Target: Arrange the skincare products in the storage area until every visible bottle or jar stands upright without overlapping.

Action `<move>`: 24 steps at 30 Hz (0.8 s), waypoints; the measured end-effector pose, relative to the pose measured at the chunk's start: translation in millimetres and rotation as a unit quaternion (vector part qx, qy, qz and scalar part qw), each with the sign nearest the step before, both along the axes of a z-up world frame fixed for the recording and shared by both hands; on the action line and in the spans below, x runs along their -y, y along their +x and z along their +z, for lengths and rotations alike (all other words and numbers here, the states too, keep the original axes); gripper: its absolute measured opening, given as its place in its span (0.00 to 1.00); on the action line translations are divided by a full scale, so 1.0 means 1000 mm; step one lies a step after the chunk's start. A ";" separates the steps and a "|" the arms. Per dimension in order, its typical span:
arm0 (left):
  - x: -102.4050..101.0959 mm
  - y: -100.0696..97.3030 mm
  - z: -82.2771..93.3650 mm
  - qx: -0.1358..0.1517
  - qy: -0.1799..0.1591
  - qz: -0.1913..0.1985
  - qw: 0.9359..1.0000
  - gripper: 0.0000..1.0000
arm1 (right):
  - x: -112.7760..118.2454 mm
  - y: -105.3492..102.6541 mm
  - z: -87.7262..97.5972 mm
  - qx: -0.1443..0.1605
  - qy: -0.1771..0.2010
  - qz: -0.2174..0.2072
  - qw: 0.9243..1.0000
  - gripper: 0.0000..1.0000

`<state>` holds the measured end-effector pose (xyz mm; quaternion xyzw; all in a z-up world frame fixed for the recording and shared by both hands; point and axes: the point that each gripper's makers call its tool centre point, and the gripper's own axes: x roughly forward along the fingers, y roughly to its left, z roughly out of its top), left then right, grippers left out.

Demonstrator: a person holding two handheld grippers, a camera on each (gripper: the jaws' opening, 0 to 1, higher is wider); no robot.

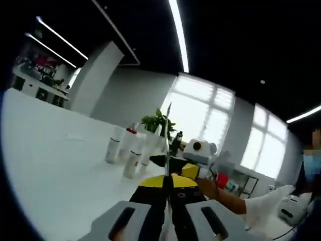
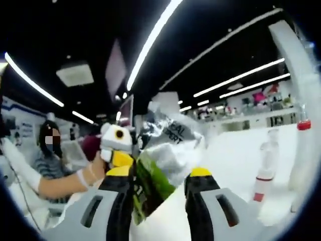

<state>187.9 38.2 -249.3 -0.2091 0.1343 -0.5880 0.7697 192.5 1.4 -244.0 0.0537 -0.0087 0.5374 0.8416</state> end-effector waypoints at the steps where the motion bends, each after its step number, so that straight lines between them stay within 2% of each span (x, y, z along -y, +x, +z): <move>1: -0.002 0.001 0.001 -0.017 -0.010 0.004 1.000 0.01 | -0.002 0.000 -0.002 0.001 -0.005 -0.001 1.000 0.45; 2: -0.004 0.003 0.002 -0.035 -0.020 0.009 0.999 0.01 | -0.003 -0.001 -0.005 0.002 -0.011 -0.002 1.000 0.47; 4: -0.007 0.002 0.004 -0.052 -0.038 0.019 0.998 0.01 | -0.004 -0.001 -0.007 0.005 -0.020 -0.004 1.000 0.49; 6: -0.009 0.002 0.005 -0.054 -0.043 0.022 0.997 0.01 | -0.004 0.005 -0.009 0.007 -0.028 -0.002 1.000 0.49; 7: -0.016 0.006 0.011 -0.076 -0.076 0.032 0.994 0.01 | -0.006 0.006 -0.013 0.006 -0.040 0.002 0.999 0.49; 9: -0.024 0.012 0.013 -0.092 -0.100 0.053 0.989 0.01 | -0.009 0.005 -0.018 0.004 -0.048 0.006 0.999 0.50; 10: -0.030 0.019 0.011 -0.106 -0.110 0.077 0.985 0.01 | -0.008 0.011 -0.020 0.002 -0.058 0.009 0.998 0.50; 12: -0.040 0.032 0.007 -0.116 -0.113 0.105 0.981 0.01 | -0.010 0.014 -0.027 0.000 -0.078 0.012 0.997 0.51; 15: -0.052 0.049 -0.003 -0.153 -0.114 0.151 0.970 0.01 | -0.013 0.016 -0.036 0.003 -0.103 0.018 0.994 0.58; 18: -0.053 0.055 -0.008 -0.172 -0.105 0.171 0.965 0.01 | -0.014 0.021 -0.042 -0.002 -0.112 0.018 0.994 0.70; 20: -0.055 0.063 -0.015 -0.205 -0.109 0.187 0.954 0.01 | -0.014 0.023 -0.045 -0.002 -0.117 0.014 0.993 0.76; 22: -0.059 0.072 -0.021 -0.227 -0.115 0.206 0.945 0.01 | -0.013 0.026 -0.046 -0.001 -0.121 0.009 0.993 0.83; 23: -0.059 0.076 -0.024 -0.236 -0.120 0.204 0.942 0.01 | -0.013 0.027 -0.045 -0.003 -0.118 0.007 0.993 0.87; 24: -0.059 0.079 -0.029 -0.258 -0.123 0.201 0.937 0.01 | -0.012 0.028 -0.045 -0.004 -0.116 0.004 0.993 0.91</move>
